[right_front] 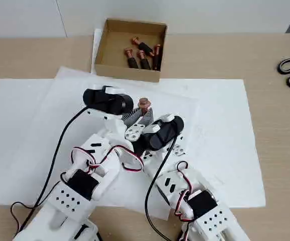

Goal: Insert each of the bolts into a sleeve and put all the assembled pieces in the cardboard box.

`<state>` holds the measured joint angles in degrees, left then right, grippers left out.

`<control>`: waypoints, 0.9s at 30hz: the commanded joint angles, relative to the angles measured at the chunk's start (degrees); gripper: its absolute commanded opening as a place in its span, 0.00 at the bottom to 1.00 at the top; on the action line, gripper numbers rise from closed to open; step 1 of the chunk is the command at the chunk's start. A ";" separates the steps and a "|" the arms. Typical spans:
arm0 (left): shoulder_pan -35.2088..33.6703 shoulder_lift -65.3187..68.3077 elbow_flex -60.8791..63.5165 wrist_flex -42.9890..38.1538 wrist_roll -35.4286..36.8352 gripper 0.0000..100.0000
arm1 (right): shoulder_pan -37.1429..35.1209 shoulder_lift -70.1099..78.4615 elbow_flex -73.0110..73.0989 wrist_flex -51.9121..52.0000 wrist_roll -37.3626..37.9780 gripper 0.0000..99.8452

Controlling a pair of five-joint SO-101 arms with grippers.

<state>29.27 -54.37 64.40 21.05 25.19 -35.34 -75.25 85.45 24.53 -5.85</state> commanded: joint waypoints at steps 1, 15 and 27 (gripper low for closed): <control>-1.23 -1.41 -0.48 0.09 0.09 0.01 | -0.57 -1.36 -2.55 -0.22 -0.35 0.00; -1.58 -1.49 -0.66 5.10 0.09 0.01 | -0.57 -1.36 -2.55 -0.22 -0.35 0.00; -1.23 -1.23 -0.48 10.29 0.09 0.01 | -0.57 -1.36 -2.55 -0.22 -0.35 0.00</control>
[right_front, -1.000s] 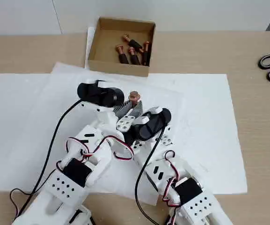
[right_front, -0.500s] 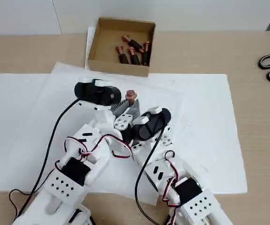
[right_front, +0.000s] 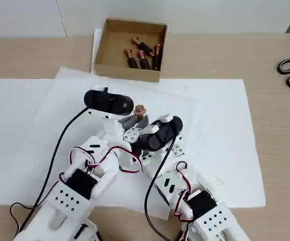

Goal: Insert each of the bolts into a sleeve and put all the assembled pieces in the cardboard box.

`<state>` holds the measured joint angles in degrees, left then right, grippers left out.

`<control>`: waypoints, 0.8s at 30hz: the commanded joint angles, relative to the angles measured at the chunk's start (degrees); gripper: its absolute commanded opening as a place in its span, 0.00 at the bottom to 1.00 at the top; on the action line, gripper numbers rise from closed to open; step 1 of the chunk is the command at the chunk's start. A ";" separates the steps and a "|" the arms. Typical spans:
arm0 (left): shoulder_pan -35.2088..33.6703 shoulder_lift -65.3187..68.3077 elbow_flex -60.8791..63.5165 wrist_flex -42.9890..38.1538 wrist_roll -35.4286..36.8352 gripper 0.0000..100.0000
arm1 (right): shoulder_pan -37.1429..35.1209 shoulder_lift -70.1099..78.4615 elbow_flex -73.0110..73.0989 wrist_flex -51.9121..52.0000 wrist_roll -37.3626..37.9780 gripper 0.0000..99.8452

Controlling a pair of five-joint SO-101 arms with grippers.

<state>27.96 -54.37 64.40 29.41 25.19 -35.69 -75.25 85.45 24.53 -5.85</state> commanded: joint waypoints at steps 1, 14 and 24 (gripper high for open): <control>0.35 -1.23 -0.48 2.99 0.09 0.01 | -0.22 -1.36 -2.55 -0.22 -0.35 0.00; 1.23 -1.23 -0.48 12.04 -2.29 0.01 | -0.22 -1.36 -2.55 -0.22 -0.35 0.00; 1.58 -1.67 -1.71 14.77 -4.22 0.18 | -0.22 -1.36 -2.55 -0.22 -0.35 0.00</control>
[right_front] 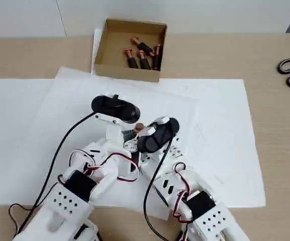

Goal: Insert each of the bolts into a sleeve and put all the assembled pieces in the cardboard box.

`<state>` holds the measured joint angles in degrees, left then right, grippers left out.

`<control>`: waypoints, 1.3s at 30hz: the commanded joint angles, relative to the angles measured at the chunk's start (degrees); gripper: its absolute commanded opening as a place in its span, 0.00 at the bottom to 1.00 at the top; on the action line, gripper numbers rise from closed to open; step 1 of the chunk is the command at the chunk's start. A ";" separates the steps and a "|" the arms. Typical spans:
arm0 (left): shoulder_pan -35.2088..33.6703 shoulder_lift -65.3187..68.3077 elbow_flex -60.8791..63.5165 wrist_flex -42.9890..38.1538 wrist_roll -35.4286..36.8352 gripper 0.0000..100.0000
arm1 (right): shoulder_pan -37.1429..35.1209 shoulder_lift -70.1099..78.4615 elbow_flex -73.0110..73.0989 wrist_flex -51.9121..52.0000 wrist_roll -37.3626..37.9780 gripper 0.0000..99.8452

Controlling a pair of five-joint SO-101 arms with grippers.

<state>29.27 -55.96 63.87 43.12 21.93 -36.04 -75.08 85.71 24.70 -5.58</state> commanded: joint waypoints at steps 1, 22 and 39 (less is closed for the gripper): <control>0.18 -0.09 -1.80 1.14 -0.88 0.19 | 0.13 -1.54 -2.81 -0.40 -0.62 0.00; -28.40 -0.09 -18.68 24.70 1.32 0.20 | 10.24 -0.92 -4.92 -1.36 -0.53 0.00; -34.29 -0.09 -18.33 26.81 1.41 0.19 | 17.27 55.43 -66.55 1.54 4.40 0.00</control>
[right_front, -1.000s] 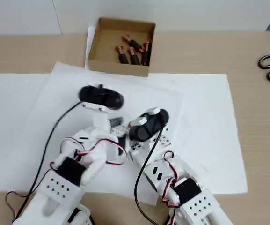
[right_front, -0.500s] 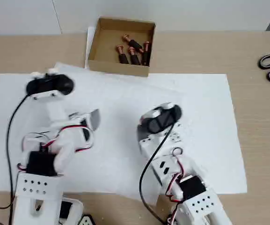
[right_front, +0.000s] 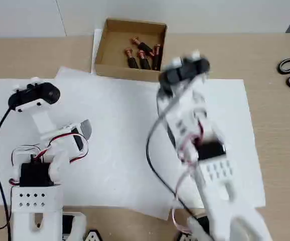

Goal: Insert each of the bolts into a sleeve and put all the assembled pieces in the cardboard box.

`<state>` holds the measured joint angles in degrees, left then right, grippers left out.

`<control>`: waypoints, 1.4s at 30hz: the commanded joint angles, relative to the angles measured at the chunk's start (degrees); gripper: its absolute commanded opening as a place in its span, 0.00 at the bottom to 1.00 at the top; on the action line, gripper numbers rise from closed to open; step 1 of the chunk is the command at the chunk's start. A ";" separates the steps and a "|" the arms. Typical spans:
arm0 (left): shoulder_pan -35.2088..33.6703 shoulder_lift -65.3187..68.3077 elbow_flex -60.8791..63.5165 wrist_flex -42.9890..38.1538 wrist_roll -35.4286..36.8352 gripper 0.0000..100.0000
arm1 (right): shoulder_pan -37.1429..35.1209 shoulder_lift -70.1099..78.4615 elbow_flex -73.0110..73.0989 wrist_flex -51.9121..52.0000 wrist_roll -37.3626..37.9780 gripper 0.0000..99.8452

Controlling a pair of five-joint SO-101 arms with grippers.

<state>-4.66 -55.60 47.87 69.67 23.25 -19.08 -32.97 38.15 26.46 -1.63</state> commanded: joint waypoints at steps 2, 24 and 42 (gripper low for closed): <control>-0.18 -0.44 -2.33 0.26 0.09 0.19 | 0.31 23.25 -29.36 -0.22 0.44 0.00; -0.35 -0.44 2.95 -0.97 -0.09 0.19 | -1.01 113.01 -122.90 -15.25 0.70 0.00; -0.18 -0.44 2.77 -0.88 -0.18 0.19 | -1.10 118.29 -130.90 -5.32 0.79 0.30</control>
<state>-4.66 -55.60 51.12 69.85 23.25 -19.96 87.30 -87.03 20.40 -1.63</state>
